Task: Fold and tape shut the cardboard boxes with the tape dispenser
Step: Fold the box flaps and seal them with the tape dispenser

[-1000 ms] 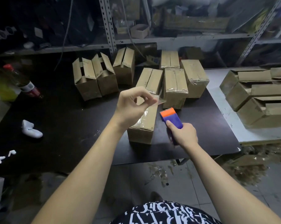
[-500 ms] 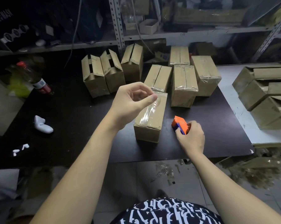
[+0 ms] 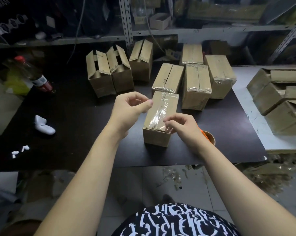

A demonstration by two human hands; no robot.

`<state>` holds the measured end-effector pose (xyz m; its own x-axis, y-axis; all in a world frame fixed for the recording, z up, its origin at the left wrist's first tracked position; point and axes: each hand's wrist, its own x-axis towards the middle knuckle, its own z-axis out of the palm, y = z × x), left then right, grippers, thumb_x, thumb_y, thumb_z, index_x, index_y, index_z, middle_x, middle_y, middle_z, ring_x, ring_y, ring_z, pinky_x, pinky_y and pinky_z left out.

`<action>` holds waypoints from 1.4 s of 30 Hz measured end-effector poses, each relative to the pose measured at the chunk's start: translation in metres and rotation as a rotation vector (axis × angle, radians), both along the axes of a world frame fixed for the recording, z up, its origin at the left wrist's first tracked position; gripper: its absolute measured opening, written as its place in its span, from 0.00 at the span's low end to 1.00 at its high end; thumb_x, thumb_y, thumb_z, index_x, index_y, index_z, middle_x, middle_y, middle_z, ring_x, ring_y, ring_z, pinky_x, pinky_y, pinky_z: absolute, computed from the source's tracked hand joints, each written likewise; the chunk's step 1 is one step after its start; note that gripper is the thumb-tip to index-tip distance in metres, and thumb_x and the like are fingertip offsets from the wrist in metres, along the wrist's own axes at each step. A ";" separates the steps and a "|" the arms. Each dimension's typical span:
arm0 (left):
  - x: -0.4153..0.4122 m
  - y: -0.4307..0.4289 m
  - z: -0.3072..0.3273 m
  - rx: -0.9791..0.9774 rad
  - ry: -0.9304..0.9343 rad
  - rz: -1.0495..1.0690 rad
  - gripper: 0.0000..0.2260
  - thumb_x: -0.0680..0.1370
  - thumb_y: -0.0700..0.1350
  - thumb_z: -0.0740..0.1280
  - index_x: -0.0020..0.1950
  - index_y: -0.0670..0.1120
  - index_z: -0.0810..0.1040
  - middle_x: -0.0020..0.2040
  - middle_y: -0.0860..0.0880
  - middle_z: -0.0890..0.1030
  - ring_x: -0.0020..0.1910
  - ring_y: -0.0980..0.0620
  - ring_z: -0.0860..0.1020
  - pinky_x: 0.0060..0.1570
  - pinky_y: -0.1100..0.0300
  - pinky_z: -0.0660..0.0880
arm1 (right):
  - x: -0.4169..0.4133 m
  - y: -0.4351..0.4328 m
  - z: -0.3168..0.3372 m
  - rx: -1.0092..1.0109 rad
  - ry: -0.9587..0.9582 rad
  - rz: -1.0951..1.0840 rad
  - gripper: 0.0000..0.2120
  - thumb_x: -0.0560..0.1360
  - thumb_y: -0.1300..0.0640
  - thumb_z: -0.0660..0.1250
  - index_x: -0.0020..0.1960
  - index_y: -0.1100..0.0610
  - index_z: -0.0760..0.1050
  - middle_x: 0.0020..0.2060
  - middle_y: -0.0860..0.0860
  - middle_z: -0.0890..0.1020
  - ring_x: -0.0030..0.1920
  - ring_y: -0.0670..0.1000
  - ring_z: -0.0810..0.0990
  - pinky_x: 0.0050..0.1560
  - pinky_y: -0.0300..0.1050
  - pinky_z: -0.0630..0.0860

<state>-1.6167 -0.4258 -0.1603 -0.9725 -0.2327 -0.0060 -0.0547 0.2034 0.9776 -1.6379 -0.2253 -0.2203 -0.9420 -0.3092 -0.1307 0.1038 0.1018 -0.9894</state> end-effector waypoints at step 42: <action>-0.001 -0.010 -0.133 0.268 -0.672 0.323 0.14 0.77 0.54 0.76 0.51 0.43 0.85 0.45 0.49 0.82 0.43 0.50 0.77 0.38 0.59 0.72 | 0.014 0.017 -0.058 0.177 -0.392 -0.486 0.22 0.69 0.43 0.81 0.54 0.55 0.80 0.47 0.51 0.82 0.45 0.48 0.77 0.39 0.38 0.72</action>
<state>-1.6175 -0.4355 -0.2936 -0.6257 -0.4105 -0.6633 -0.6666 -0.1604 0.7280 -1.6239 -0.2078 -0.2779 -0.8411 0.1981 -0.5034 0.5294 0.1100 -0.8412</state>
